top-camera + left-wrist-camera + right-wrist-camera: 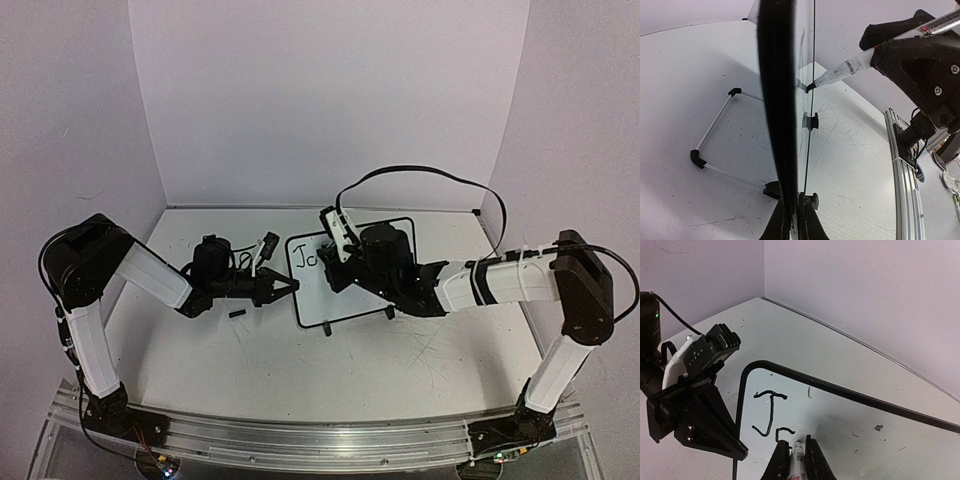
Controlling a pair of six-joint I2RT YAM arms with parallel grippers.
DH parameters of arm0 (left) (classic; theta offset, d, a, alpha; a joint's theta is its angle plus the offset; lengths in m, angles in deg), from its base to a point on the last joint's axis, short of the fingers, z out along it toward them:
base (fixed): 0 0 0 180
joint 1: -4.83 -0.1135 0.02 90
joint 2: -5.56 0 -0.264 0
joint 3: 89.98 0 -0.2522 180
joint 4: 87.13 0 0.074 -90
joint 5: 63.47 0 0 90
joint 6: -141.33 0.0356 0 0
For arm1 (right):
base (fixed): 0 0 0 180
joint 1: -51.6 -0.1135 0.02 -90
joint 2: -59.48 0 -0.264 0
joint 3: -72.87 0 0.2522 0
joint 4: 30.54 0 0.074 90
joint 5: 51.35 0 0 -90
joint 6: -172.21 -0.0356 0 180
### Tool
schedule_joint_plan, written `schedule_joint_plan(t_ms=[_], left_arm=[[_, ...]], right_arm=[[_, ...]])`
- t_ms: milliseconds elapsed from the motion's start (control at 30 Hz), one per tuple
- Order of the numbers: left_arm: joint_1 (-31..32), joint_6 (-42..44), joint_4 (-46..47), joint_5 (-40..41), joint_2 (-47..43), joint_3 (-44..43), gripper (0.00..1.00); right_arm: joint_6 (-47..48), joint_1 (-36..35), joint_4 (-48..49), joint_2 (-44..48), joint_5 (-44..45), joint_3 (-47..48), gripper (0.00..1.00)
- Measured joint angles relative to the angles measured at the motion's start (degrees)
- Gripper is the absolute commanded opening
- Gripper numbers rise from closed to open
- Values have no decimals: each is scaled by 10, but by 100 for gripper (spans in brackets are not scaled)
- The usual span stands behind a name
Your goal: Write a sentence on the whiteboard
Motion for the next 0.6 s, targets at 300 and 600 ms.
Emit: schedule_joint_plan(t_ms=[300,600], left_arm=[[0,1,0,-1,-1,0,0],[0,2,-2,-1,-2,0,0]], right_arm=[[-2,0,3,-1,-8,7,0],[-9,5,6,28,-43,-20,0]])
